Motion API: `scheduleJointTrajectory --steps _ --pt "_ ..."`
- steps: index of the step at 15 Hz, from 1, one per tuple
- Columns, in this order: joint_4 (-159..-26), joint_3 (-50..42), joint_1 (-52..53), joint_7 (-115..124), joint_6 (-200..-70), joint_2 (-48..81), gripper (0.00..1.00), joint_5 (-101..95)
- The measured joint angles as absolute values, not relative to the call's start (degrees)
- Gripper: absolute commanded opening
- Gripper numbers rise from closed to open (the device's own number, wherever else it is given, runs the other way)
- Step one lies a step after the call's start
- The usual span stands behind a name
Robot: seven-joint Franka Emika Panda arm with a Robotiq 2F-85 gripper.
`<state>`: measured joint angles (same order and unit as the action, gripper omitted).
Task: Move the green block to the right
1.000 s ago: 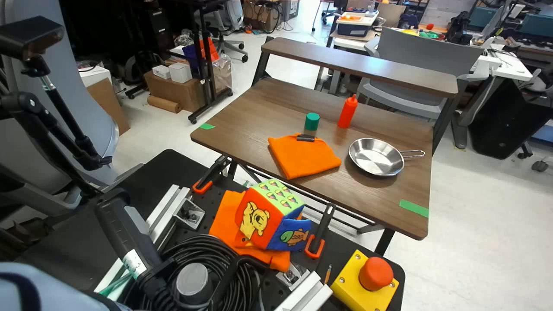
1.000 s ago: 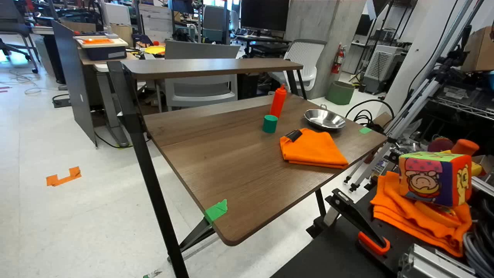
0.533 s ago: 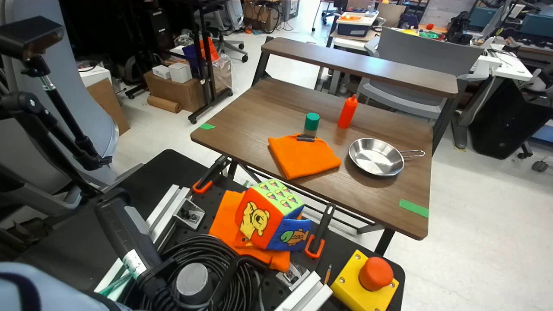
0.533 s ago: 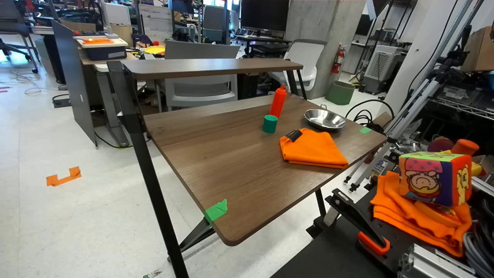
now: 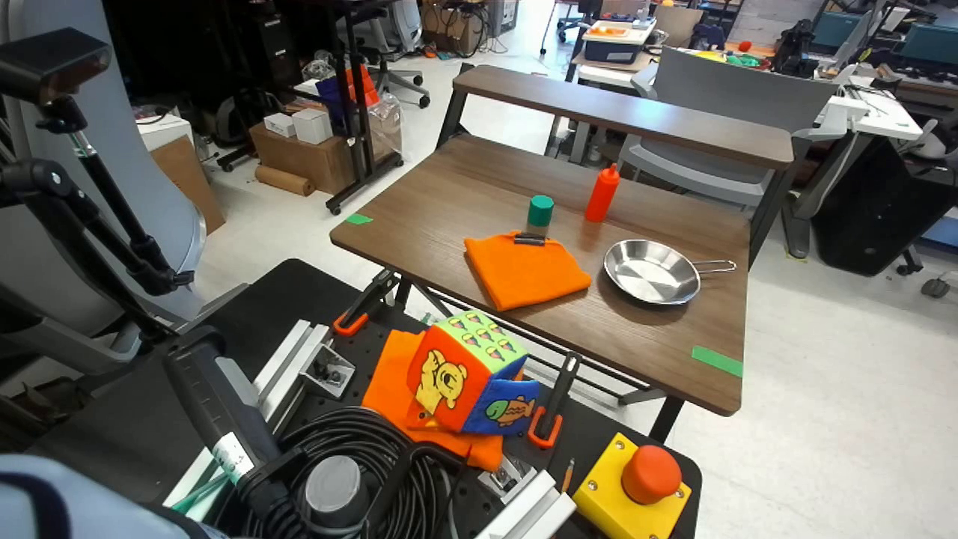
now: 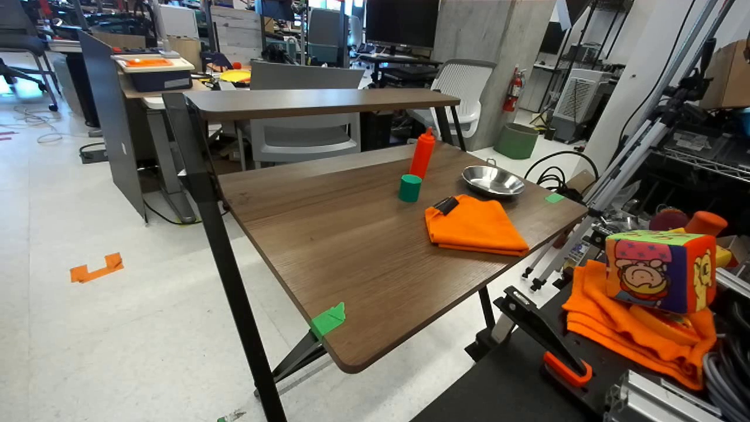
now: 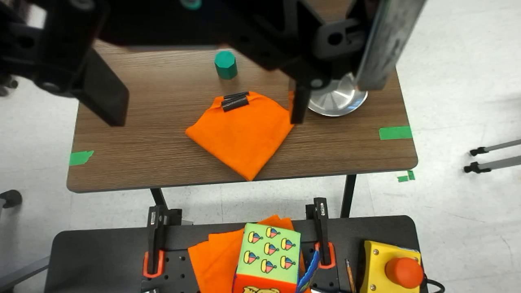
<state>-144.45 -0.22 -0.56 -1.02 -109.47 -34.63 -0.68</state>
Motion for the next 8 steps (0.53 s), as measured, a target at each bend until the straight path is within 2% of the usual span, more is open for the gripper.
scheduleJointTrajectory --steps 4,8 --pt "-144.05 -0.11 -0.56 -0.17 -110.08 -33.66 1.00 -0.81" --pt "-140.03 0.64 -0.56 2.34 -114.36 -26.25 1.00 -0.72"
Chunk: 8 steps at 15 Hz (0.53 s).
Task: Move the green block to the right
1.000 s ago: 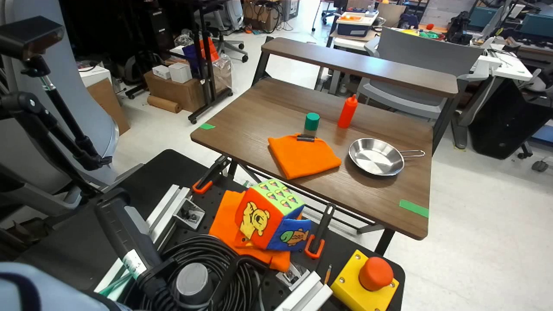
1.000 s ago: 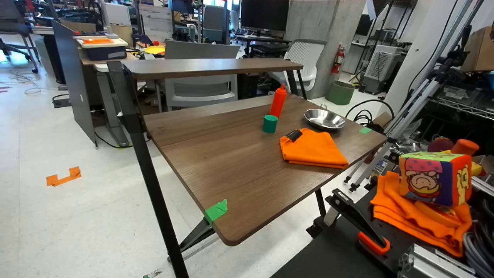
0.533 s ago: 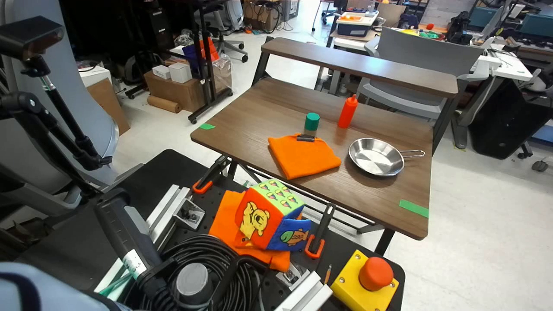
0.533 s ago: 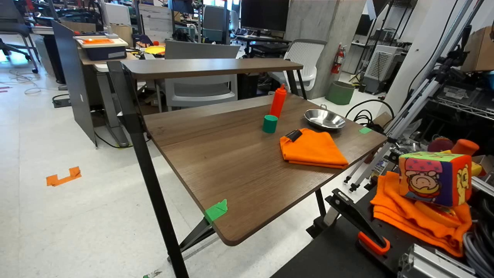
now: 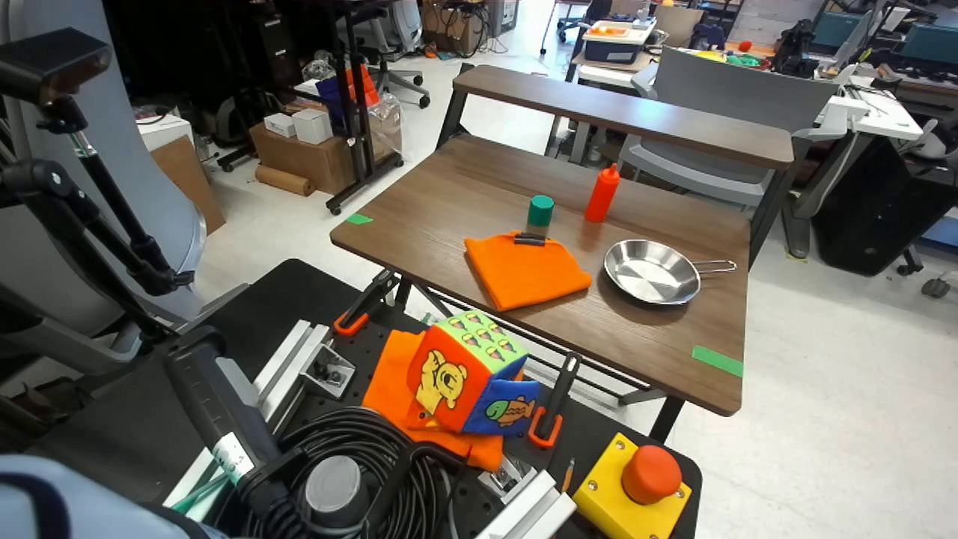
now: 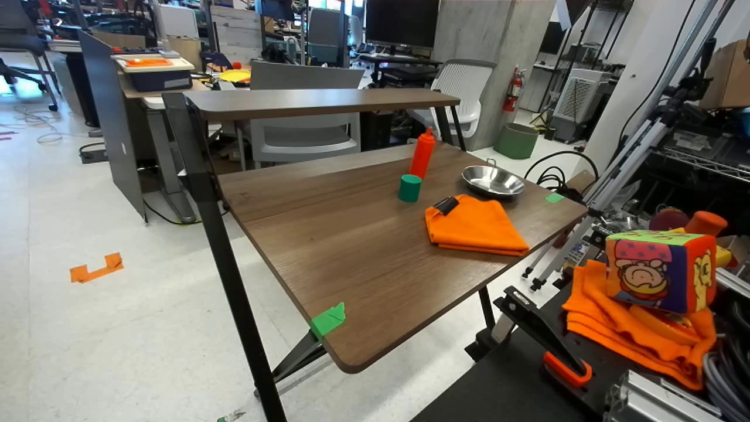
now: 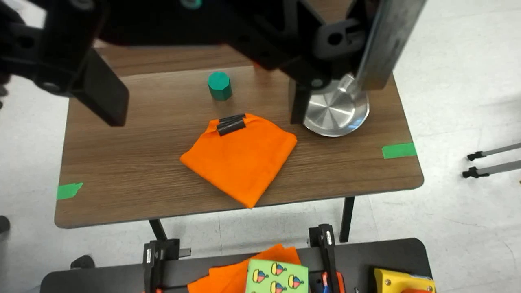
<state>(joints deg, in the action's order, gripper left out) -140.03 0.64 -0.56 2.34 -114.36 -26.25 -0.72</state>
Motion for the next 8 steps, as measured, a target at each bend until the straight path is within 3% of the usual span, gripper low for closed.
scheduleJointTrajectory --steps 8 --pt "-128.40 1.31 -0.29 3.00 -127.78 -2.42 1.00 -0.82"
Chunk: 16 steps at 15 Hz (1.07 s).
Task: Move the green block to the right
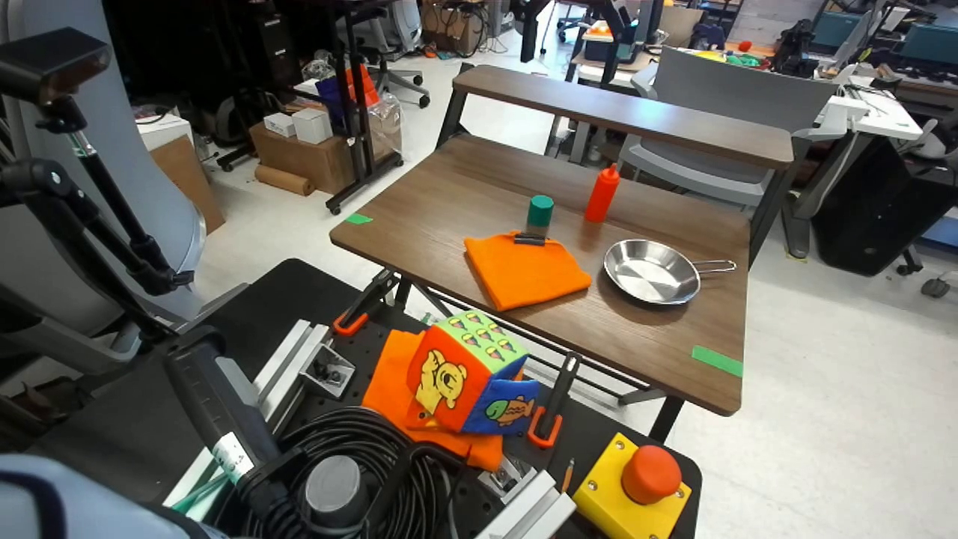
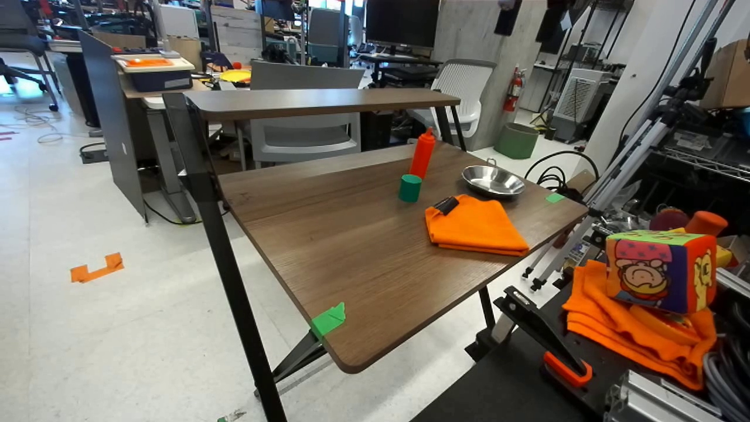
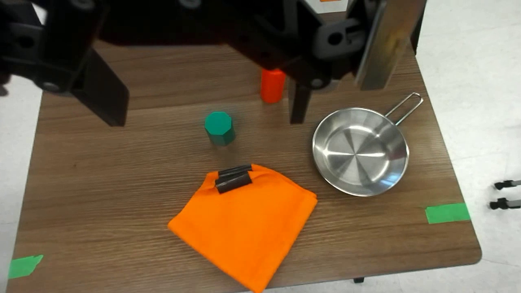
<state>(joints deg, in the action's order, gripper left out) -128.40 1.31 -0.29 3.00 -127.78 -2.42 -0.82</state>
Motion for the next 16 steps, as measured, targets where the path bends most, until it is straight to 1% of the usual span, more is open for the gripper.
scheduleJointTrajectory --steps 6,16 --pt "-120.92 1.34 1.48 5.77 -130.45 10.74 1.00 -4.38" --pt "-115.66 0.48 3.99 10.07 -130.49 22.53 1.00 -8.27"
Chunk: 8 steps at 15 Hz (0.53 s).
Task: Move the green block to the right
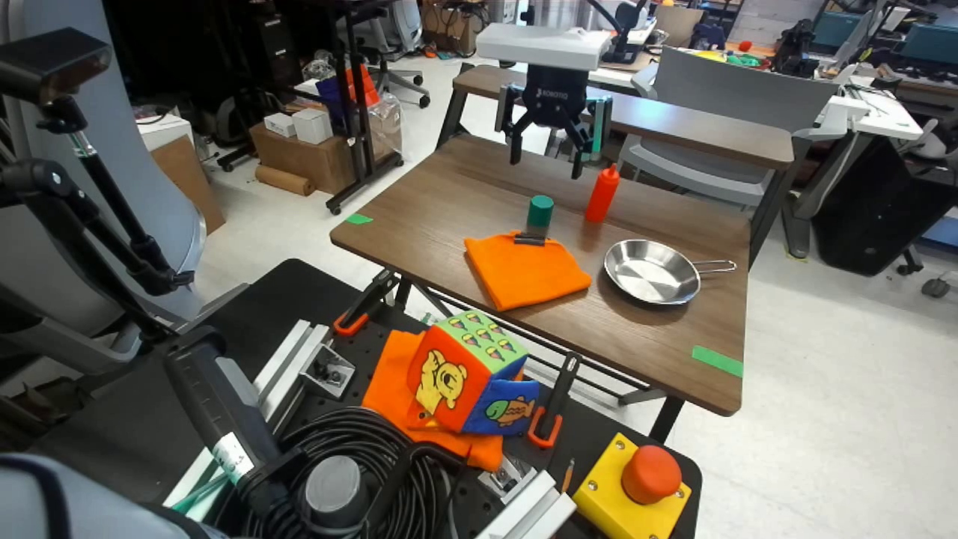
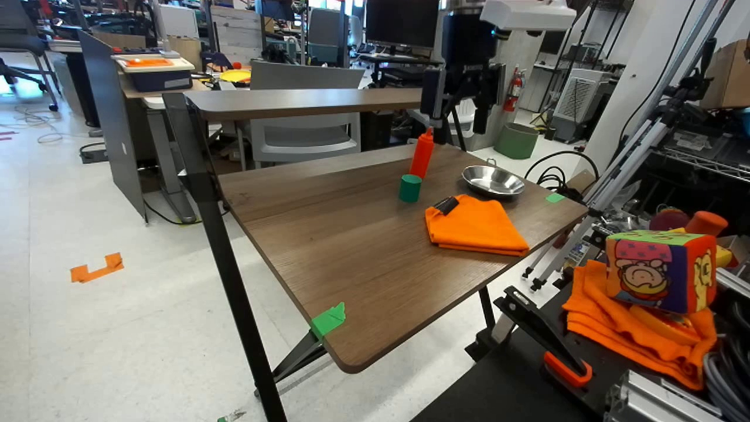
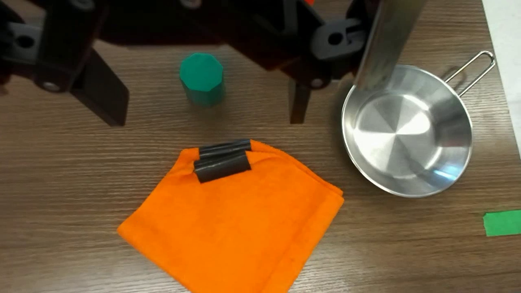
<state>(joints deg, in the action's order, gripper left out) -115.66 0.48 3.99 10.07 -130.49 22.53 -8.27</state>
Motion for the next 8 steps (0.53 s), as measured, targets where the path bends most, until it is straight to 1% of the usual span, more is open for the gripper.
scheduleJointTrajectory --steps 8 --pt "-111.00 -0.73 5.48 14.65 -130.52 29.82 1.00 -10.10"
